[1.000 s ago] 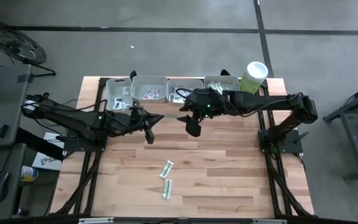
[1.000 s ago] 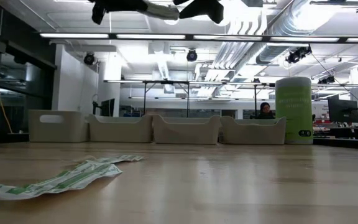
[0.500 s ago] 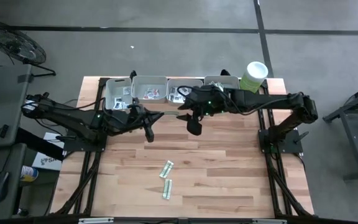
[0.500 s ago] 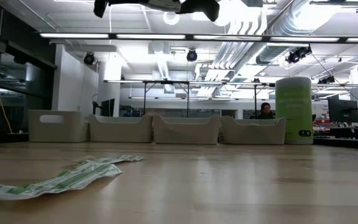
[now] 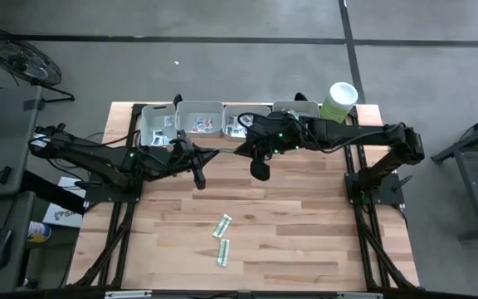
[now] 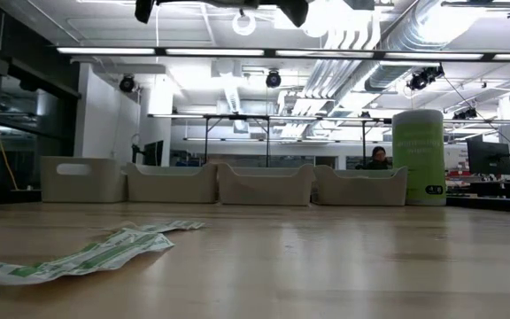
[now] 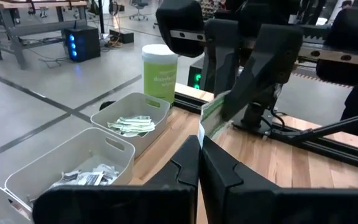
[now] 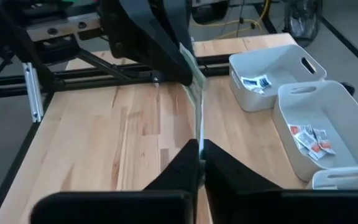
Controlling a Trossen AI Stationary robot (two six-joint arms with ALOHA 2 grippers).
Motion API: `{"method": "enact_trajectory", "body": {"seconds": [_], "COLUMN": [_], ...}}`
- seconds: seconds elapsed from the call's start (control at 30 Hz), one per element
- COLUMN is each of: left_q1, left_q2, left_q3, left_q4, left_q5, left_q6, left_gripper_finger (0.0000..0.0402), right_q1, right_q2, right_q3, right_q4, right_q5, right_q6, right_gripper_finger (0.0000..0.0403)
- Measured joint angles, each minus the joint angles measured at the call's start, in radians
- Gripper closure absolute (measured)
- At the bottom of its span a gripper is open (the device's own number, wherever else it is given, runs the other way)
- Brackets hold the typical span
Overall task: Pick & Place First Aid Supplies
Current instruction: Put the green bandage into the right gray bin
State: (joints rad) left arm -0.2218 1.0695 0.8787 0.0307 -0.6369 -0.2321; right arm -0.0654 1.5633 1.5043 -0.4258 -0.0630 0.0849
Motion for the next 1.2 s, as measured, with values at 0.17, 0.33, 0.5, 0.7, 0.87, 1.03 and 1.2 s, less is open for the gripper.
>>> {"method": "enact_trajectory", "body": {"seconds": [0.17,0.33,0.5,0.7,0.87,1.03,1.2], "left_q1": [0.0,0.0,0.0,0.0,-0.001,-0.001,-0.001], "left_q2": [0.0,0.0,0.0,0.0,-0.019,-0.062,-0.099], "left_q3": [0.0,0.0,0.0,0.0,0.002,0.001,0.001], "left_q4": [0.0,0.0,-0.004,-0.004,-0.007,-0.057,-0.101], "left_q5": [0.011,0.024,-0.002,-0.007,-0.053,-0.119,-0.129], "left_q6": [0.0,0.0,0.003,0.026,0.026,0.021,0.018], "left_gripper_finger": [0.0401,0.0398,0.0378,0.0306,0.024,0.0211,0.0209], "right_q1": [-0.001,-0.006,-0.014,-0.027,-0.066,-0.134,-0.216], "right_q2": [0.0,0.0,0.0,0.0,0.0,0.0,0.0], "right_q3": [0.0,0.0,0.0,0.0,0.0,0.0,-0.007], "right_q4": [0.029,0.027,0.024,-0.027,-0.151,-0.319,-0.434], "right_q5": [-0.022,-0.022,-0.015,0.023,0.11,0.202,0.261], "right_q6": [0.002,0.008,0.02,0.037,0.046,0.048,0.043], "right_gripper_finger": [0.04,0.0402,0.0402,0.0402,0.0402,0.0403,0.0403]}}
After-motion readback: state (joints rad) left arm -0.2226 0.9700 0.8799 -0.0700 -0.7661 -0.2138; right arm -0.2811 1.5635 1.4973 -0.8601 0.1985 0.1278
